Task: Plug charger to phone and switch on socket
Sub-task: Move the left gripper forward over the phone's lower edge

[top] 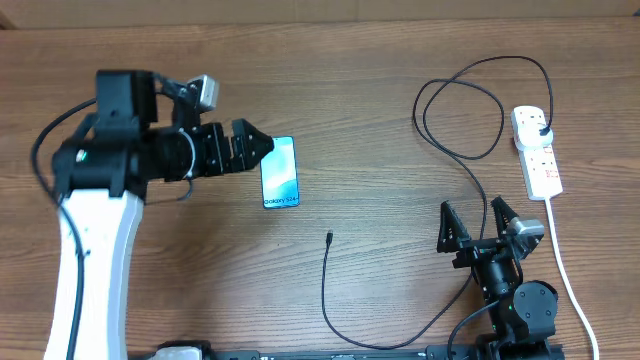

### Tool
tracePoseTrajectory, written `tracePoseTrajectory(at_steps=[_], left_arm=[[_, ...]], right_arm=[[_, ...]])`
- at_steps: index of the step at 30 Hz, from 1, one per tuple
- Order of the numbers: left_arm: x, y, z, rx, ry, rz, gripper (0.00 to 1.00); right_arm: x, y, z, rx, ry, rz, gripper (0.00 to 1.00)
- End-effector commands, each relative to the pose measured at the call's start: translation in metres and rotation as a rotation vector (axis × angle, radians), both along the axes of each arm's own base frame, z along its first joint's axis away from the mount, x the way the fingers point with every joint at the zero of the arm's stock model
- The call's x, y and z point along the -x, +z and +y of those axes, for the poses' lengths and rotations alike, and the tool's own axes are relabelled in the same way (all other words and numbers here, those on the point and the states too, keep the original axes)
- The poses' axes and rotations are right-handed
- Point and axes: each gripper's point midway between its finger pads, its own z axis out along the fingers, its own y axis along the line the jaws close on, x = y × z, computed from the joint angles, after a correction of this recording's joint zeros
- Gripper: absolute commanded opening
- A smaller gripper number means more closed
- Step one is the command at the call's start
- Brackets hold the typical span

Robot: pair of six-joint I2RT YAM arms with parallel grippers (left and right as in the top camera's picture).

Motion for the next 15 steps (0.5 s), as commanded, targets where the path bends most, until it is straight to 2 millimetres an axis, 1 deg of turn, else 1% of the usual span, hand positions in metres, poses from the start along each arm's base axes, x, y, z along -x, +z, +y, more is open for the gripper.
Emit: tracePoseTrajectory(at_steps=[1,3,4,5,6,10,15], left_arm=[[-0.010,-0.010,-0.007,0.031,-0.011,0.053,0.67],[-0.014,-0.022,-0.009,0.046,-0.016,0.100,0.29],[-0.016,-0.028,-0.010,0.050,-0.019,0.124,0.16],[-0.018,-0.036,-0.012,0.051,-0.021,0.150,0.06],[-0.019,-0.043,-0.013,0.051,-0.023,0.176,0.04],[-0.023,-0.070,-0.020,0.033,-0.039,0.255,0.04],[-0.024,-0.105,-0.021,-0.072,-0.046,0.334,0.04]], right_arm=[[0.000,-0.001,-0.001,0.015,-0.006,-0.010,1.00],[0.000,-0.001,-0.001,0.015,-0.006,-0.010,1.00],[0.000,-0.001,-0.001,0.015,-0.005,-0.010,1.00],[0.000,-0.001,-0.001,0.015,-0.006,-0.010,1.00],[0.000,-0.001,-0.001,0.015,-0.006,-0.010,1.00],[0.000,-0.001,-0.001,0.015,-0.006,-0.010,1.00],[0.000,-0.001,-0.001,0.015,-0.007,-0.010,1.00]])
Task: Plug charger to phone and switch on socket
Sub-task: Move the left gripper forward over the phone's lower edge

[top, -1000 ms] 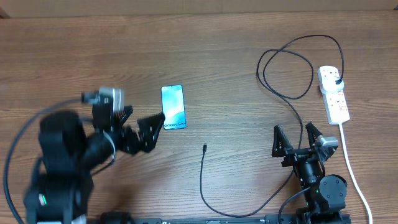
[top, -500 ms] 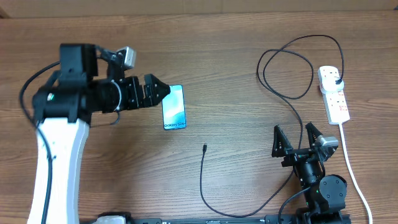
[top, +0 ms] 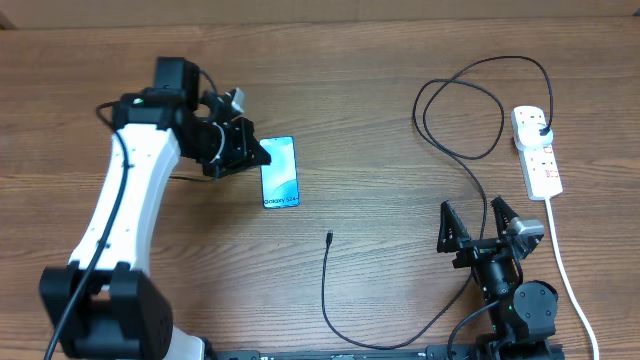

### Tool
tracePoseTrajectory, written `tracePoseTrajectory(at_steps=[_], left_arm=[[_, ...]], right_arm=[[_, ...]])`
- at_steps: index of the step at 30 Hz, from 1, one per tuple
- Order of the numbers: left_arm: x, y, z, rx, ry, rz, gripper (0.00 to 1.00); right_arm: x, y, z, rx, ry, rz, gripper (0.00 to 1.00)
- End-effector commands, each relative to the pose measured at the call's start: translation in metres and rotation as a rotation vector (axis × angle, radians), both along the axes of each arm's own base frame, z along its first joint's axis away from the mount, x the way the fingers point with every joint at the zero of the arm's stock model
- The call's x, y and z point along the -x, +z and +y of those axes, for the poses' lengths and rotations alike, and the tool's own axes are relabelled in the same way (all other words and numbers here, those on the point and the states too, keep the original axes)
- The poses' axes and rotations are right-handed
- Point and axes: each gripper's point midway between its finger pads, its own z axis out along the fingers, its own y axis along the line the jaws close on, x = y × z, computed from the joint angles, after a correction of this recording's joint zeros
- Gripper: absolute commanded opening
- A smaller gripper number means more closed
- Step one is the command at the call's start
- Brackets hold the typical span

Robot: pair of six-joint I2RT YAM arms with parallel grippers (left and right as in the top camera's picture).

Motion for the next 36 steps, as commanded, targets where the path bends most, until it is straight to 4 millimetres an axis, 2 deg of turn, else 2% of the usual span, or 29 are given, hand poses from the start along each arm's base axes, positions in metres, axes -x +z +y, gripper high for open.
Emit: tracePoseTrajectory(at_steps=[1,7,16,19,21,24,26,36], left_arm=[[-0.002,-0.015,-0.001,-0.081,-0.009,0.027,0.04],[0.000,-0.038,-0.006,-0.180,-0.039,0.063,0.04],[-0.001,-0.057,0.000,-0.376,0.041,0.088,0.05],[-0.003,-0.059,-0.002,-0.429,0.068,0.075,0.16],[-0.004,-0.060,-0.005,-0.453,0.075,0.061,0.29],[-0.003,-0.062,-0.013,-0.474,0.052,0.037,0.59],[-0.003,-0.062,-0.017,-0.492,0.043,0.020,1.00],[-0.005,-0.063,-0.023,-0.511,0.030,-0.011,1.00]], right_arm=[[0.000,-0.001,-0.001,0.015,-0.007,-0.010,1.00],[0.000,-0.001,-0.001,0.015,-0.007,-0.010,1.00],[0.000,-0.001,-0.001,0.015,-0.007,-0.010,1.00],[0.000,-0.001,-0.001,0.015,-0.007,-0.010,1.00],[0.000,-0.001,-0.001,0.015,-0.008,-0.010,1.00],[0.000,-0.001,-0.001,0.015,-0.008,-0.010,1.00],[0.000,-0.001,-0.001,0.015,-0.008,-0.010,1.00],[0.000,-0.001,-0.001,0.015,-0.008,-0.010,1.00]])
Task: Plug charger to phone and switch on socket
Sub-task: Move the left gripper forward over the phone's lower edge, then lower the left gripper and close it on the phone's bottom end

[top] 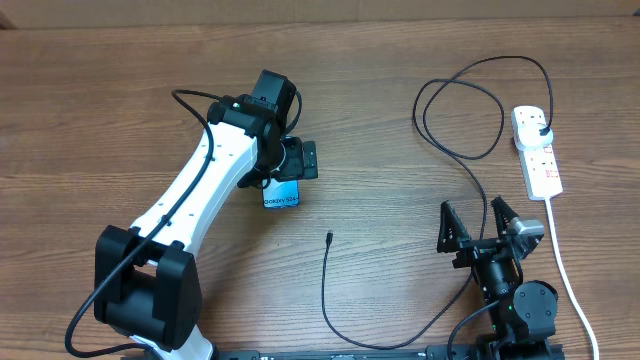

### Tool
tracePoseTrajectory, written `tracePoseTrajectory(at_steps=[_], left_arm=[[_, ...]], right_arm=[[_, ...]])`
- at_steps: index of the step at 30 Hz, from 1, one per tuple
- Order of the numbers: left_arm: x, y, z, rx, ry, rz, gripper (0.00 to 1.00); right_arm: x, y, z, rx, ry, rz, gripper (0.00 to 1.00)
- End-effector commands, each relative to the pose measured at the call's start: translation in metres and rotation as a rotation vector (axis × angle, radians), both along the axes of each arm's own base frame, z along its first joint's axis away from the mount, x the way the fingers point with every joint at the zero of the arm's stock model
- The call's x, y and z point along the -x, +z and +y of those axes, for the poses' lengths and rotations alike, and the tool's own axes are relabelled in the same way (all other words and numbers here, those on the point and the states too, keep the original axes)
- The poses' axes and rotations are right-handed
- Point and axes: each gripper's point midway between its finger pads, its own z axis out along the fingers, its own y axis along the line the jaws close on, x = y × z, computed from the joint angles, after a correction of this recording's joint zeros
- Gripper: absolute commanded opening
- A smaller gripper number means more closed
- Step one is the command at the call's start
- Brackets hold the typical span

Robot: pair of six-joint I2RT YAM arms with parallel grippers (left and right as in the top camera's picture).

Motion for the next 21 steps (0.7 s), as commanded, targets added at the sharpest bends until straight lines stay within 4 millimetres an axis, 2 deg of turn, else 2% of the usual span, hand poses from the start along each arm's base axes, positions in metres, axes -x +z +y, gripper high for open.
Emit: tracePoseTrajectory(at_steps=[1,21], left_arm=[[-0.005,-0.002,0.001,-0.022,0.014,-0.011,1.00],[-0.015,-0.003,0.007,-0.058,0.071,-0.055,1.00]], right_arm=[[0.000,-0.001,-0.001,0.014,-0.007,-0.010,1.00],[0.000,-0.001,-0.001,0.014,-0.007,-0.010,1.00]])
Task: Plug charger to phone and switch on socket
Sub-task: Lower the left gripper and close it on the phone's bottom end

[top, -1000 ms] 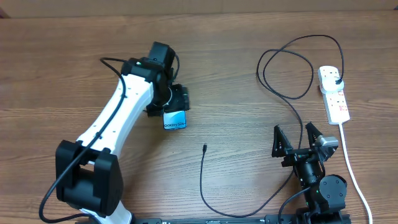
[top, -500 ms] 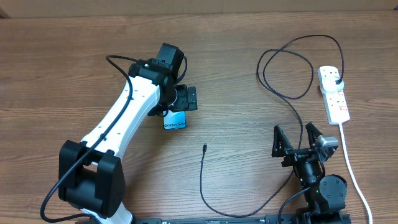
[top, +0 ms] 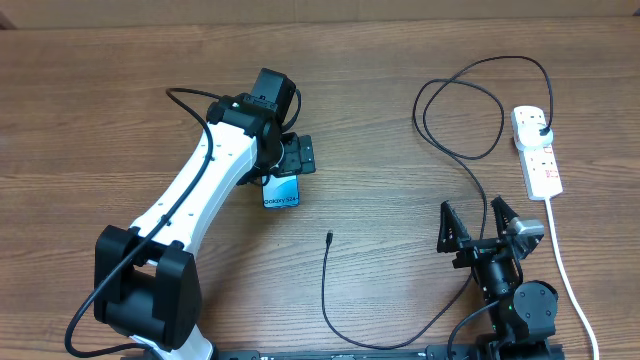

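Observation:
The blue phone lies flat on the table, screen up, and only its near half shows. My left gripper points down over the phone's far half and hides it; its jaw state is not readable from above. The black charger cable's free tip lies on the wood below and right of the phone. The cable runs toward the front edge, then loops up right to the plug in the white power strip. My right gripper rests open at the front right, holding nothing.
The power strip's white lead runs down the right side past the right arm's base. Big cable loops lie at the back right. The left arm's white link stretches diagonally across the table's left half.
The left gripper has stayed over the phone's far half, shifting only slightly. Phone, cable tip and right gripper are where they were.
The left gripper was first left of the phone, level with it, fingers apart. It then stood at the phone's left edge with the arm swung round. Later it was on top of the phone's far half, and it is still there. The right arm never moved.

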### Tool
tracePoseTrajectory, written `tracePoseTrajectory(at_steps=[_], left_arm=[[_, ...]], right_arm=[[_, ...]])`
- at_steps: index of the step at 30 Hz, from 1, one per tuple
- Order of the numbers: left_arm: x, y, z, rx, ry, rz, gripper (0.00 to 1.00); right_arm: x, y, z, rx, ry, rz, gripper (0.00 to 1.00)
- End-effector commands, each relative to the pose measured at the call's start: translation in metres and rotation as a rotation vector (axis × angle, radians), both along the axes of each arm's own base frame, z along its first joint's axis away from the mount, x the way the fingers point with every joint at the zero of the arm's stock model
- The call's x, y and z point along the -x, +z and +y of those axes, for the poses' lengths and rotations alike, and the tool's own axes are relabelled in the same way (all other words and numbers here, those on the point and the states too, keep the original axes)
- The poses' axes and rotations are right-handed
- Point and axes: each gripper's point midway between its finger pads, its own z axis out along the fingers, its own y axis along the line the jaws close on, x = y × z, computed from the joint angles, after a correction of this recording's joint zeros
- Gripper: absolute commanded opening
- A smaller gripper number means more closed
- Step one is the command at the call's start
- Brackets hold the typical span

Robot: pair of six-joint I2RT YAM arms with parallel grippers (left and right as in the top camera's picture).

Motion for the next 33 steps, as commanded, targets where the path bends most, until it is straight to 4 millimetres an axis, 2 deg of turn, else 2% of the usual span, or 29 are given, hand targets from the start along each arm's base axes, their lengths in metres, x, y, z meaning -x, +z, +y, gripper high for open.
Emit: tracePoseTrajectory(at_steps=[1,10,17,23,28,33], left_arm=[[-0.005,-0.004,-0.001,-0.015,0.009,-0.015,1.00],[-0.004,-0.030,0.001,-0.019,0.011,-0.030,1.00],[0.007,-0.058,0.005,-0.024,0.019,-0.013,1.00],[0.016,-0.071,0.009,-0.032,0.018,0.009,1.00],[0.017,-0.064,0.001,0.014,-0.017,0.026,1.00],[0.000,-0.024,0.001,0.031,-0.001,0.011,1.00]], right_arm=[[0.000,-0.001,-0.001,0.014,-0.008,-0.010,1.00],[0.000,-0.001,-0.001,0.014,-0.008,-0.010,1.00],[0.000,-0.001,-0.001,0.014,-0.008,-0.010,1.00],[0.000,-0.001,-0.001,0.014,-0.008,-0.010,1.00],[0.000,-0.001,-0.001,0.014,-0.008,-0.010,1.00],[0.000,-0.001,-0.001,0.014,-0.008,-0.010,1.00]])
